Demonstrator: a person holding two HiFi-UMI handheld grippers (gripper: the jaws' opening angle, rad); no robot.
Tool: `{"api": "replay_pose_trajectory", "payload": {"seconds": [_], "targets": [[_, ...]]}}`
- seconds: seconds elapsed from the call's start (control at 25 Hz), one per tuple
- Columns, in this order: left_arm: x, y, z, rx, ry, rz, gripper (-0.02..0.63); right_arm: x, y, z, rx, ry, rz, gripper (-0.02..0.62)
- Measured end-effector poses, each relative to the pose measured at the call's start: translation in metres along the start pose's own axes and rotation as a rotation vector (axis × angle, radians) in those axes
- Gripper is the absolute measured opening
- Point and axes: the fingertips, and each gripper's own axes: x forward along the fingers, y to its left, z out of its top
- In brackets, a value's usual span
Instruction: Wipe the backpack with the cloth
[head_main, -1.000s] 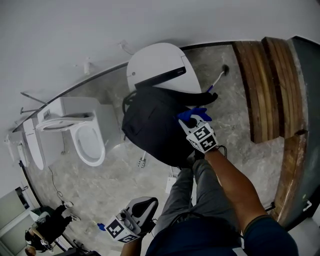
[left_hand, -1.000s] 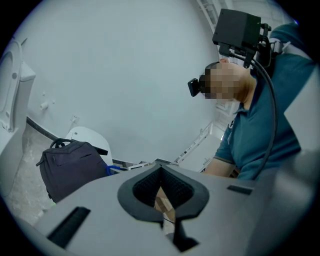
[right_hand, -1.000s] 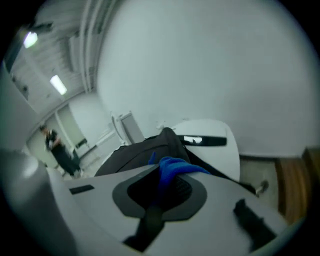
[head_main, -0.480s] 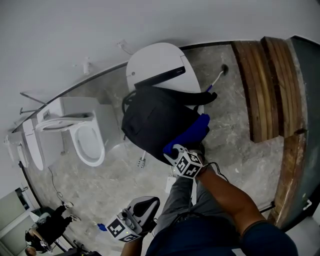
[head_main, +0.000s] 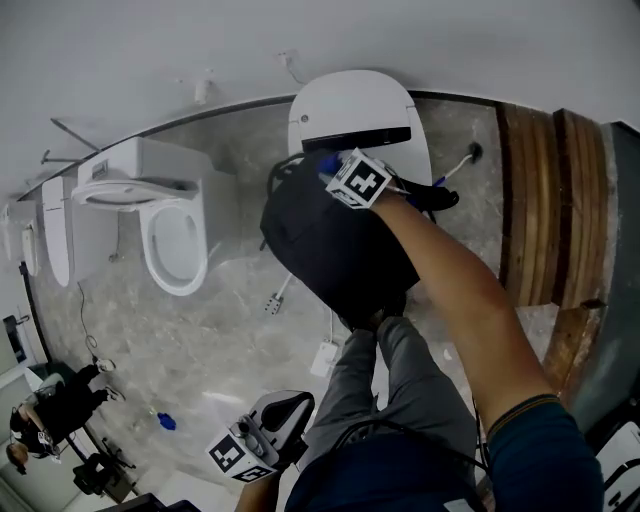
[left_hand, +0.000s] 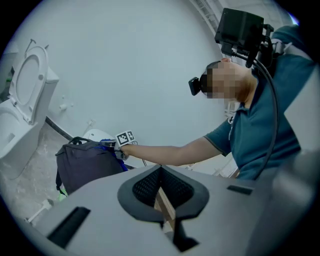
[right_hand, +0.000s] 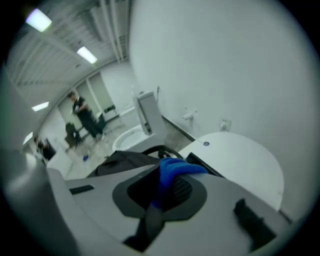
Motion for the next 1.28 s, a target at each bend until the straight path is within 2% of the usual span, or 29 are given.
{"api": "replay_pose_trajectory", "payload": {"seconds": [0.04, 0.12, 0.2, 0.28, 0.36, 0.4, 0.52, 0.6, 0.68, 0.76, 0.84, 1.04, 1.12, 1.28], "targets": [[-0.003, 0.001, -0.001, -0.005, -0.013, 0.011, 0.005, -0.004, -0.020, 0.006, 0.129, -0.099, 0.022, 0.020], [-0.009, 0.001, -0.003, -0.013, -0.033, 0.024, 0.005, -0.026, -0.056, 0.005, 0.455, -0.347, 0.049, 0.020], [-0.012, -0.001, -0.001, -0.017, -0.043, 0.027, 0.005, -0.047, -0.068, -0.034, 0.745, -0.482, 0.090, 0.020], [-0.013, -0.002, 0.002, -0.018, -0.050, 0.026, 0.005, -0.064, -0.058, -0.083, 0.895, -0.559, 0.124, 0.020], [-0.011, -0.001, 0.005, -0.016, -0.053, 0.020, 0.005, -0.087, -0.043, -0.120, 0.957, -0.611, 0.114, 0.020], [-0.010, -0.001, 0.006, -0.013, -0.053, 0.016, 0.005, -0.095, -0.030, -0.140, 0.943, -0.587, 0.106, 0.020], [-0.004, -0.003, 0.006, -0.009, -0.040, 0.000, 0.005, -0.110, 0.020, -0.208, 0.865, -0.428, 0.079, 0.020], [0.000, -0.005, 0.006, -0.007, -0.027, -0.013, 0.005, -0.125, 0.044, -0.239, 0.870, -0.370, 0.057, 0.020], [0.006, -0.009, 0.006, -0.006, -0.017, -0.028, 0.005, -0.137, 0.056, -0.261, 0.894, -0.350, 0.037, 0.020], [0.011, -0.014, 0.004, -0.003, -0.007, -0.044, 0.005, -0.143, 0.062, -0.262, 0.841, -0.337, 0.035, 0.020], [0.015, -0.018, 0.002, 0.000, 0.001, -0.056, 0.005, -0.143, 0.067, -0.233, 0.707, -0.346, 0.070, 0.020], [0.012, -0.024, -0.005, 0.001, -0.003, -0.052, 0.005, -0.107, 0.073, -0.099, 0.372, -0.393, 0.209, 0.020], [0.008, -0.026, -0.006, -0.001, -0.022, -0.043, 0.005, -0.080, 0.075, -0.047, 0.264, -0.353, 0.236, 0.020], [-0.009, -0.026, -0.010, -0.018, -0.079, -0.012, 0.005, -0.019, 0.099, 0.024, 0.071, -0.177, 0.275, 0.020]]}}
